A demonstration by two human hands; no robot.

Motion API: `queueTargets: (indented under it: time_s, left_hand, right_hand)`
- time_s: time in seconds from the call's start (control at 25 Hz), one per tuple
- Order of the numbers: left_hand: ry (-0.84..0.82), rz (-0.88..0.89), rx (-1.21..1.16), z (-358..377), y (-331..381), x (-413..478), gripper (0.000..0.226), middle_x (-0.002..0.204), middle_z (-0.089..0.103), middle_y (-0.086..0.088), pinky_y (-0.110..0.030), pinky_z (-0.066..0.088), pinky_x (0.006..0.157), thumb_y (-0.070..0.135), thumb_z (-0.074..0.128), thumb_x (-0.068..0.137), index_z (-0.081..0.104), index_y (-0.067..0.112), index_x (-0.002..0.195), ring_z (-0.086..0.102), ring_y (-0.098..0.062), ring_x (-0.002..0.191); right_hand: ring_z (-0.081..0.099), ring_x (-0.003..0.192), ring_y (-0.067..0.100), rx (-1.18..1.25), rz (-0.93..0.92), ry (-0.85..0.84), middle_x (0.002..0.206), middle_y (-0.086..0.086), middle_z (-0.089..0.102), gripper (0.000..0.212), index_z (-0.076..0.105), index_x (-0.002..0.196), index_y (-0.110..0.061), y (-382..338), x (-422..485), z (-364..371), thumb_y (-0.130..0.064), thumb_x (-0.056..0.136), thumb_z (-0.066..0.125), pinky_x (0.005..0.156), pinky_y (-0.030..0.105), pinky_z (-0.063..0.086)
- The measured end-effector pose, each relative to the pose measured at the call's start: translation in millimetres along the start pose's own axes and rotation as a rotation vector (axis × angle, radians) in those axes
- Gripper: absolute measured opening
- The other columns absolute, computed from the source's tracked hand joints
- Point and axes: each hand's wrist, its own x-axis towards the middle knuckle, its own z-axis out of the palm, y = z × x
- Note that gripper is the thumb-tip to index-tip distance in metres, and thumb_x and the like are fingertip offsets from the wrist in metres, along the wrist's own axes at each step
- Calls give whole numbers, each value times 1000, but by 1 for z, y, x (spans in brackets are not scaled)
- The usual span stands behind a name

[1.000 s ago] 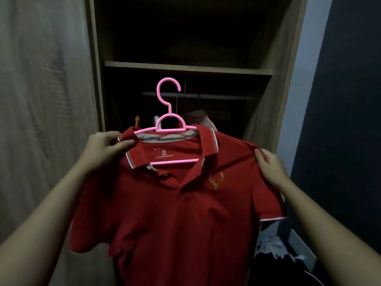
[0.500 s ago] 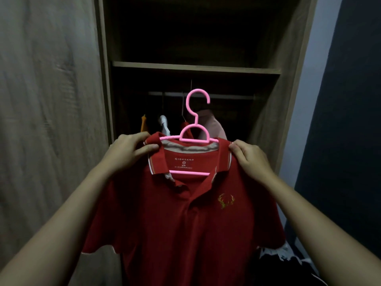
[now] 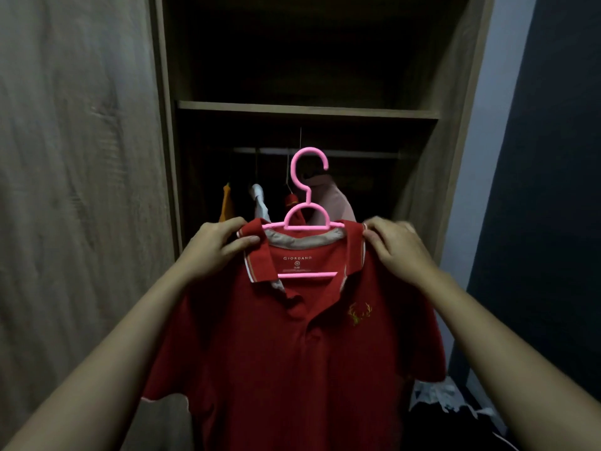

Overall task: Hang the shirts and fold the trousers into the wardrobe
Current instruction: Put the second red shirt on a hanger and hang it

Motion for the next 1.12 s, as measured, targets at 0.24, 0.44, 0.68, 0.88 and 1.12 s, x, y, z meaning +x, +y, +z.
queueTargets:
  time_s: [0.24,0.44,0.68,0.88,1.12]
  left_hand:
    - [63,-82,93,19,28,9,29,63,54,9,-36,43,62,57,55,84,47,31,74,60,-23,73]
    - [95,-114,202,30,67,6,38,88,67,-11,-40,48,69,56,54,85,58,20,99,63,-35,89]
    - [-351,-212,-83,27,113,-31,43,111,68,0,-32,49,91,27,68,84,53,23,124,63,-16,105]
    - [-270,-112,-58,70,177,-52,47,108,66,-10,-36,48,88,32,56,89,40,20,132,61,-29,103]
    - [-366,-20,-318,72,195,-46,66,114,66,17,-19,48,92,71,52,73,57,33,127,61,7,101]
  right_hand:
    - [59,97,25,412,282,42,105,9,63,33,51,111,-10,-90,-2,16,-36,91,45,87,37,44]
    - [59,111,25,1285,628,-57,115,17,63,22,61,104,-6,-114,17,8,-21,94,47,86,31,48]
    - [62,98,20,1280,654,153,107,11,65,61,55,115,-5,-101,15,-6,-32,66,78,79,29,52]
    - [46,124,27,724,753,3,134,10,47,102,27,139,-5,-70,15,-17,-26,57,83,101,35,41]
    - [54,110,35,322,697,-129,122,17,55,60,34,134,-3,-13,3,-44,-22,81,54,88,33,46]
